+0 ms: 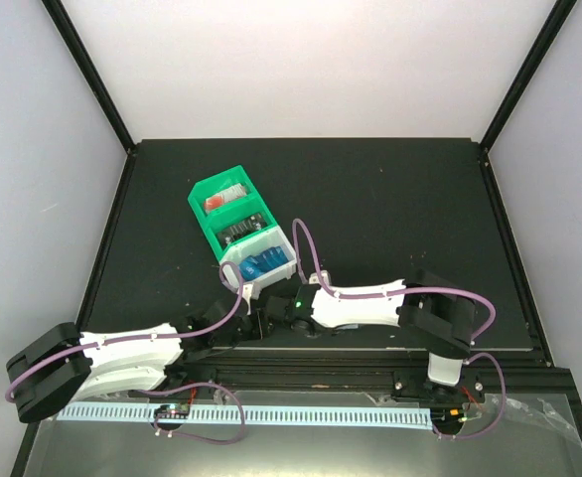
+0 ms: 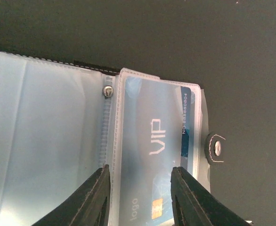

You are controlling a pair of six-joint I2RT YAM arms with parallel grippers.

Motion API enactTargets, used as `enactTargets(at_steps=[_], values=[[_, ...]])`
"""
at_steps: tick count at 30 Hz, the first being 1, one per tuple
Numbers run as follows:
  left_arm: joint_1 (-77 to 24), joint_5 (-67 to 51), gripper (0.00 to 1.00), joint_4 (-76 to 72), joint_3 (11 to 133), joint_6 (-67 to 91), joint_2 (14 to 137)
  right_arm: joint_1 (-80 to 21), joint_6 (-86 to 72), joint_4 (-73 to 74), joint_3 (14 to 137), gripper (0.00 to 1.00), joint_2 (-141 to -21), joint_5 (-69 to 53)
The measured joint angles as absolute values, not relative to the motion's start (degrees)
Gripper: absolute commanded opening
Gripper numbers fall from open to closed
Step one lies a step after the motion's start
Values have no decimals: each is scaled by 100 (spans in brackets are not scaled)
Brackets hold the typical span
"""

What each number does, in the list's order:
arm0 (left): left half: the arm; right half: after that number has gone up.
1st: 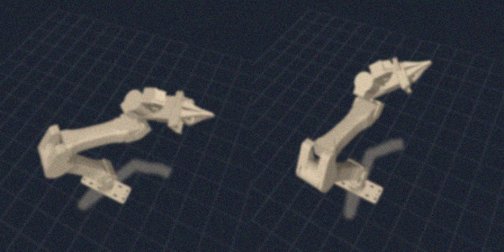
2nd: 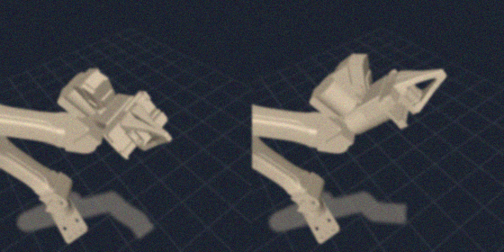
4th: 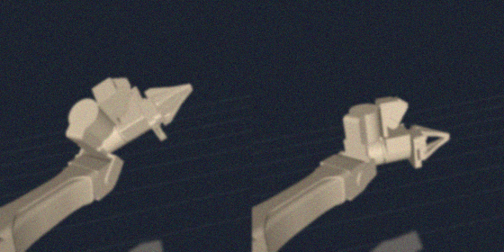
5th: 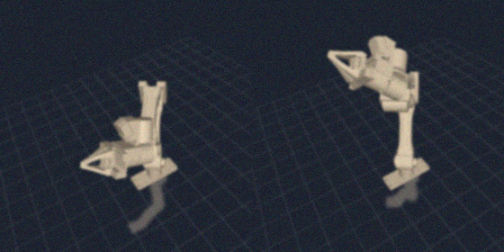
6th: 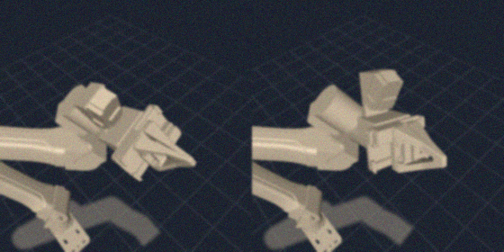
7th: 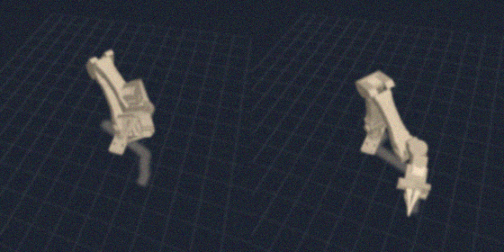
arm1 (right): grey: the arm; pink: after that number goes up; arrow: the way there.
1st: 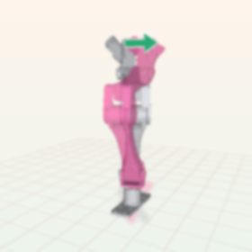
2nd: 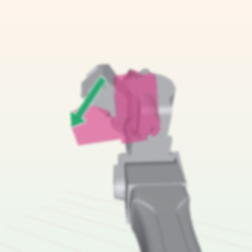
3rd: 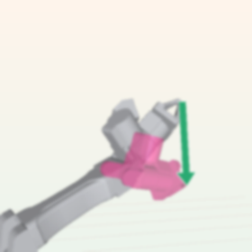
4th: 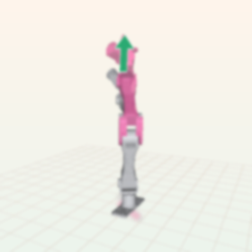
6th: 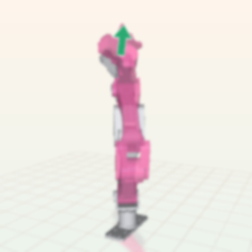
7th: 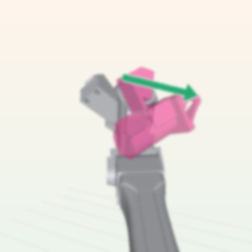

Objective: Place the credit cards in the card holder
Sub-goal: Turn over the card slot in the card holder.

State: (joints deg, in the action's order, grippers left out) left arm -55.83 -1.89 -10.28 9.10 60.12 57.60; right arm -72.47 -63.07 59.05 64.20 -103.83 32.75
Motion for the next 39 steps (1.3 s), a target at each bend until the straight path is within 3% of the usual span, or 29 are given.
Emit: enactTargets(at_steps=[6, 14, 25, 39], values=[[-5555, -189, 28, -1026, 908, 6012, 5736, -7301, -6346, 5957, 6416, 43, -10479, 3291], [-5520, -189, 28, -1028, 886, 6012, 5732, -7349, -6320, 5894, 6414, 40, -10759, 3293], [-5481, -191, 28, -987, 875, 6012, 5730, -7367, -6386, 6077, 6517, 21, -10888, 3452], [-5417, -191, 28, -961, 873, 6010, 5655, -7483, -6337, 6171, 6772, 10, -10888, 3594]])
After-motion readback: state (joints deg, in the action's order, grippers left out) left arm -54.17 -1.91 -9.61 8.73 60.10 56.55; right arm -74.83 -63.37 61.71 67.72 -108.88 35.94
